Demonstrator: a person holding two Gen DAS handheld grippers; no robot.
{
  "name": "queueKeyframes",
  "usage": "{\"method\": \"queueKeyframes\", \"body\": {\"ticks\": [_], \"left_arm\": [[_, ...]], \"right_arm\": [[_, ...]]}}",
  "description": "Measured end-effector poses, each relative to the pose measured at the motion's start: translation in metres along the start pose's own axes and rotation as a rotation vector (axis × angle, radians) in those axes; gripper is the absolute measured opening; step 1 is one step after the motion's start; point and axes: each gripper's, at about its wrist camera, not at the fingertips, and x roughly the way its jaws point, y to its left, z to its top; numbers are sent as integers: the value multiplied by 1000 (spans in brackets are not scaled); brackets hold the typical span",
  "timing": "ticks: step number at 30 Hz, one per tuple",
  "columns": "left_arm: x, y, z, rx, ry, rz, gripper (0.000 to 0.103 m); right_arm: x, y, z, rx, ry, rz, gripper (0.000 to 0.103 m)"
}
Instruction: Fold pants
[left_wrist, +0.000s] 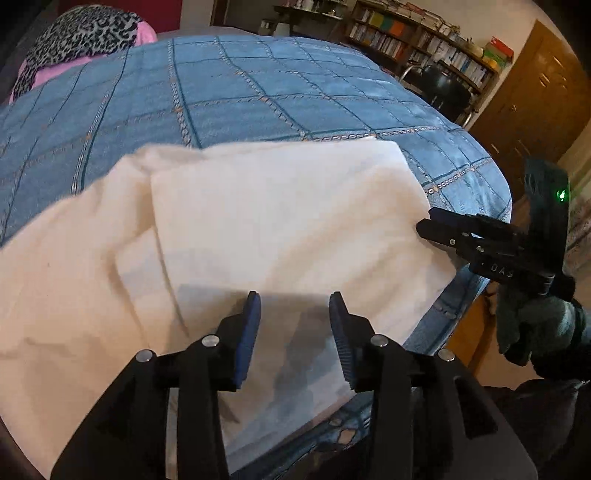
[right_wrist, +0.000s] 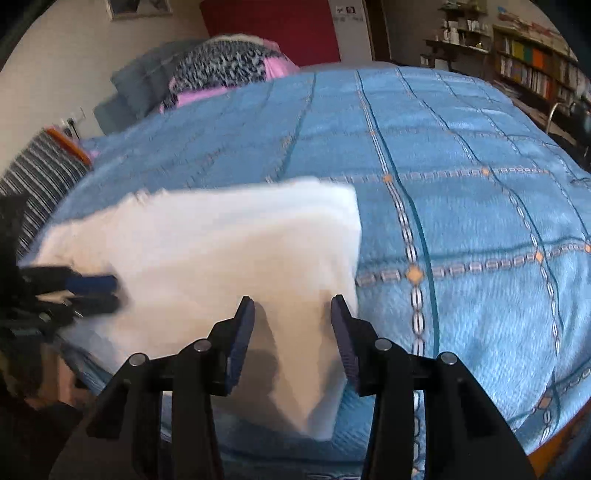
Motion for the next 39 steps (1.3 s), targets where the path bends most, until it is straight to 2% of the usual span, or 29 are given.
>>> {"method": "queueKeyframes", "body": {"ticks": [4, 7, 9, 11, 15, 17, 19, 21, 23, 24, 31, 35, 39], "left_arm": [[2, 0, -5, 29, -11, 16, 40], [-2, -3, 5, 9, -8, 12, 44], [-6, -6, 13, 3, -36, 1, 46], [-7, -12, 21, -2, -57, -18, 58], [0, -33, 46, 15, -64, -57, 69], [6, -44, 56, 40, -47, -74, 83], [16, -58, 67, 71, -24, -88, 85], [25, -70, 79, 85, -2, -92, 87], [32, -76, 88, 79, 13, -102, 87], [35, -79, 93, 72, 19, -112, 87], [46, -93, 109, 74, 46, -115, 87], [49, -99, 115, 83, 56, -119, 87], [54, -101, 121, 55, 92, -161, 87]], "right_arm": [[3, -5, -4, 13, -7, 24, 45], [-9, -7, -3, 35, -10, 23, 46], [-21, -14, -9, 96, -21, 37, 49], [-26, -22, -16, 152, -16, 46, 49], [-23, -39, -28, 269, 7, 101, 51], [-19, -43, -32, 309, 15, 128, 54], [-17, -42, -33, 323, 12, 152, 61], [-15, -41, -33, 318, 9, 146, 61], [-15, -37, -32, 312, 2, 168, 54], [-14, -34, -31, 308, 5, 180, 44], [-21, -22, -23, 256, -54, 132, 26], [-29, -12, -15, 196, -89, 89, 23], [-36, -6, -12, 152, -115, 69, 20]]}}
